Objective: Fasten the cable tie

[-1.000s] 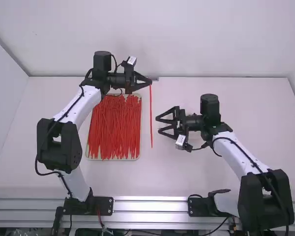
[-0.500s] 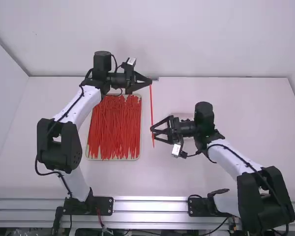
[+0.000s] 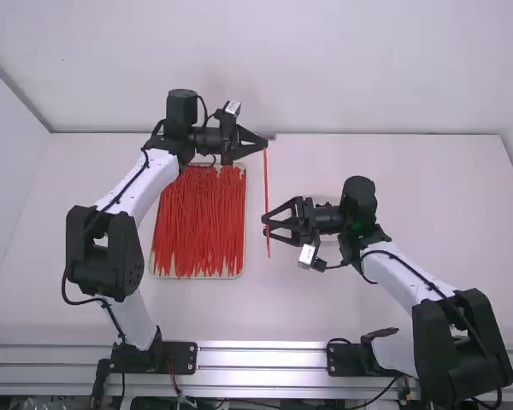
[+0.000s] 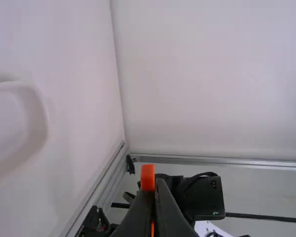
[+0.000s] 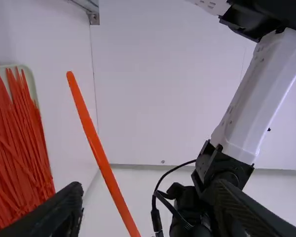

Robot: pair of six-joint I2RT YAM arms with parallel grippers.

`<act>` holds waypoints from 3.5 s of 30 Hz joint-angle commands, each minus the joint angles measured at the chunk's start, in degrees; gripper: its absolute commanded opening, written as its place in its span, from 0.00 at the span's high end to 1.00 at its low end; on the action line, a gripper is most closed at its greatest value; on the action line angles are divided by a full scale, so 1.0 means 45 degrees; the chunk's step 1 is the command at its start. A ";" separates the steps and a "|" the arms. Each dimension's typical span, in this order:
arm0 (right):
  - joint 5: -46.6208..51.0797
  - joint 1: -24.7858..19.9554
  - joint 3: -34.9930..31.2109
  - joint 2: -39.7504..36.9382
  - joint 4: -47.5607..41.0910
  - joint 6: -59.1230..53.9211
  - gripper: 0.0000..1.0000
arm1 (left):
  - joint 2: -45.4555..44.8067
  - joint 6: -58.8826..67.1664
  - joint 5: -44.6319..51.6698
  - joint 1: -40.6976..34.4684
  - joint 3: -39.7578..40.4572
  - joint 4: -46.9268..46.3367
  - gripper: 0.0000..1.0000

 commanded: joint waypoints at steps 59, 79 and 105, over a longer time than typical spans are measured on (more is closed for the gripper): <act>-0.0272 0.0024 -0.0073 0.0024 -0.0335 0.1749 1.00 | -0.0019 0.1161 -0.0063 -0.0058 0.0291 0.0180 0.98; -0.0850 0.0034 -0.0073 0.0024 -0.0311 0.1656 0.86 | -0.0019 0.1443 -0.0063 -0.0058 0.0296 0.0175 0.98; -0.1991 0.0029 -0.0073 0.0024 -0.0316 0.2200 1.00 | -0.0019 0.1598 -0.0058 -0.0053 0.0291 0.0165 0.98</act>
